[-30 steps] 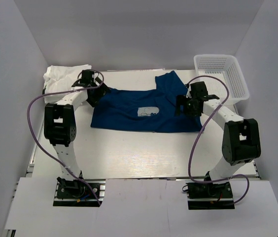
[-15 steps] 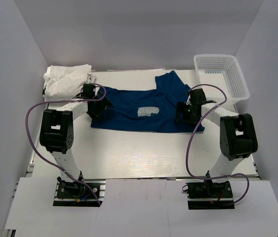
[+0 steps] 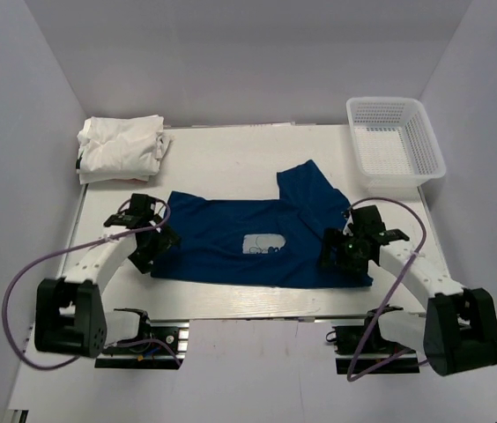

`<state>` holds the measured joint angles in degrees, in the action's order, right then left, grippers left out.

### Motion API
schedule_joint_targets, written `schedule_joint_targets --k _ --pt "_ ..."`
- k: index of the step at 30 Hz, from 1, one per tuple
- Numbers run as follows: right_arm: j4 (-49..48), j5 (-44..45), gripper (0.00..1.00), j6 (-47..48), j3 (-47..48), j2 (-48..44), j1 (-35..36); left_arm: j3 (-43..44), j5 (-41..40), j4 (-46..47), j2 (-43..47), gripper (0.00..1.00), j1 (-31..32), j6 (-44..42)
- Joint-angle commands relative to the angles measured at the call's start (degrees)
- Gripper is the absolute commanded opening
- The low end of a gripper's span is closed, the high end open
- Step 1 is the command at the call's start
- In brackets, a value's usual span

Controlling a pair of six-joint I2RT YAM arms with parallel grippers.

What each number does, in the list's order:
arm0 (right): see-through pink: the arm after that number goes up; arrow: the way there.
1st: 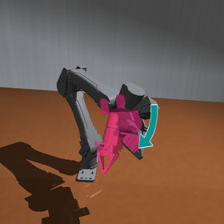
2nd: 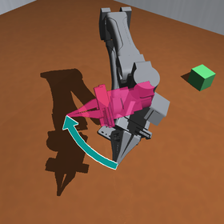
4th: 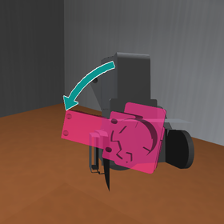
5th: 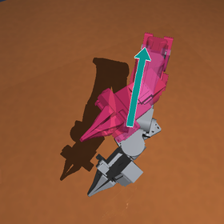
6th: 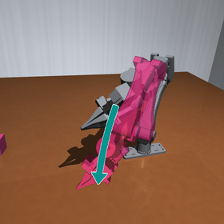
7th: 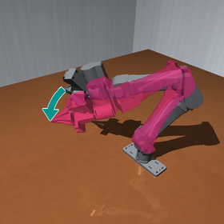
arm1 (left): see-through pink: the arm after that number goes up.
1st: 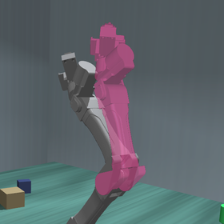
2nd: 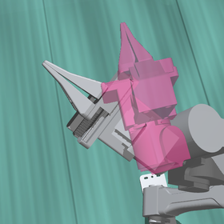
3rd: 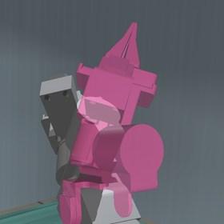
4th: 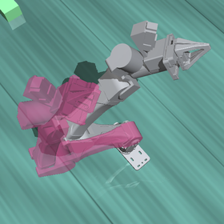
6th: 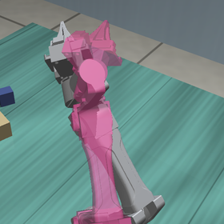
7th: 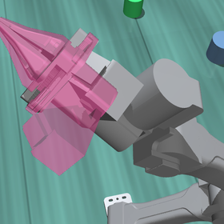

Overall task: Fold and stack the t-shirts
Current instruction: Fold the flattened tshirt in 1/3 of the way

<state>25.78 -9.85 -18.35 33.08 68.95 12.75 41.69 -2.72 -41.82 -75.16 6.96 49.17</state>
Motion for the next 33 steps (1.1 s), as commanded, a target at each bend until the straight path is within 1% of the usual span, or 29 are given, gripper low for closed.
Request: schedule_joint_targets --k 1,2,3,4,5,7,8,9,10,11,12,14,15,16,17,18,20,21,22,23,24,25,29,31,33 --pt "10.60 -3.33 0.90 -0.90 -0.65 -5.83 2.27 0.67 -4.22 -9.92 9.92 1.00 -0.28 1.37" --pt "12.09 -3.08 0.90 -0.46 2.66 -7.93 3.23 1.98 -4.92 -10.55 11.68 1.00 -0.28 1.37" --pt "12.45 -2.38 0.90 1.72 4.17 -8.82 4.20 2.86 -4.93 -10.56 14.48 1.00 -0.28 1.37" --pt "13.32 -0.89 0.90 2.17 5.58 -9.00 4.91 5.04 -5.45 -11.08 15.38 1.00 -0.28 1.37" --pt "14.11 -0.27 0.90 3.13 10.90 -8.40 6.04 6.20 -5.45 -11.09 16.00 1.00 -0.28 1.37" --pt "12.82 1.14 0.90 4.72 14.45 -5.59 7.37 9.00 -4.84 -8.55 16.00 1.00 -0.28 1.37" --pt "11.50 3.76 0.90 5.60 14.99 -4.71 9.29 9.72 -4.84 -7.67 16.00 1.00 -0.28 0.85" --pt "10.09 5.61 0.90 5.43 18.04 -0.70 10.00 10.51 -4.84 -7.05 14.87 1.00 -0.28 0.84" --pt "10.43 7.72 0.90 4.82 19.38 0.91 10.53 11.99 -4.84 -5.91 13.91 1.00 -0.28 0.84" --pt "10.43 12.87 0.90 4.90 20.70 2.49 11.67 12.88 -4.84 -5.90 12.76 1.00 -0.28 0.32" --pt "9.91 16.84 0.90 5.16 23.75 7.12 12.90 13.76 -4.84 -5.90 10.06 1.00 -0.28 0.32" --pt "9.47 21.68 0.90 7.09 25.27 11.44 14.13 15.96 -4.31 -5.38 7.40 1.00 -0.28 0.32" --pt "8.77 23.54 0.90 7.88 26.58 12.60 14.58 16.49 -3.61 -5.37 5.04 1.00 -0.28 -0.21" --pt "8.59 23.56 0.90 10.50 28.16 15.14 15.19 17.19 -3.61 -4.76 3.89 1.00 -0.28 -0.91" --pt "9.02 24.17 0.90 10.70 30.01 17.69 15.46 17.19 -3.61 -4.76 3.09 1.00 -0.28 -0.92" --pt "9.02 26.43 0.90 10.88 30.72 18.76 15.89 17.19 -3.00 -3.98 2.30 1.00 -0.28 -0.92" --pt "7.01 28.29 0.90 11.93 31.08 22.18 16.78 16.59 -1.07 -1.61 0.98 1.00 -0.28 -0.92" --pt "6.65 32.39 0.90 11.67 31.08 22.80 17.04 16.06 -0.45 -0.72 0.98 1.00 -0.28 -0.92" --pt "6.91 33.74 0.90 11.15 31.95 25.59 16.95 15.18 0.17 0.24 0.45 1.00 -0.28 -0.92" --pt "7.26 35.49 0.90 10.45 32.22 26.41 16.87 14.65 1.39 2.08 0.45 1.00 -0.28 -0.92" --pt "7.35 38.99 0.90 10.09 32.48 27.20 16.60 13.86 1.92 2.88 -0.16 1.00 -0.28 -0.92" --pt "7.44 39.63 0.90 10.09 33.27 29.73 16.86 13.85 1.93 3.50 -0.17 1.00 -0.28 -0.92" --pt "6.83 40.34 0.90 9.12 33.98 33.08 16.60 13.33 2.55 3.51 -2.18 1.00 -0.28 -1.44" --pt "6.74 40.17 0.90 9.12 34.59 33.53 16.43 13.33 2.55 3.50 -2.80 1.00 -0.28 -1.44" --pt "6.91 39.82 0.90 9.12 35.12 33.53 16.51 11.49 3.42 4.03 -2.80 1.00 -0.28 -1.44"
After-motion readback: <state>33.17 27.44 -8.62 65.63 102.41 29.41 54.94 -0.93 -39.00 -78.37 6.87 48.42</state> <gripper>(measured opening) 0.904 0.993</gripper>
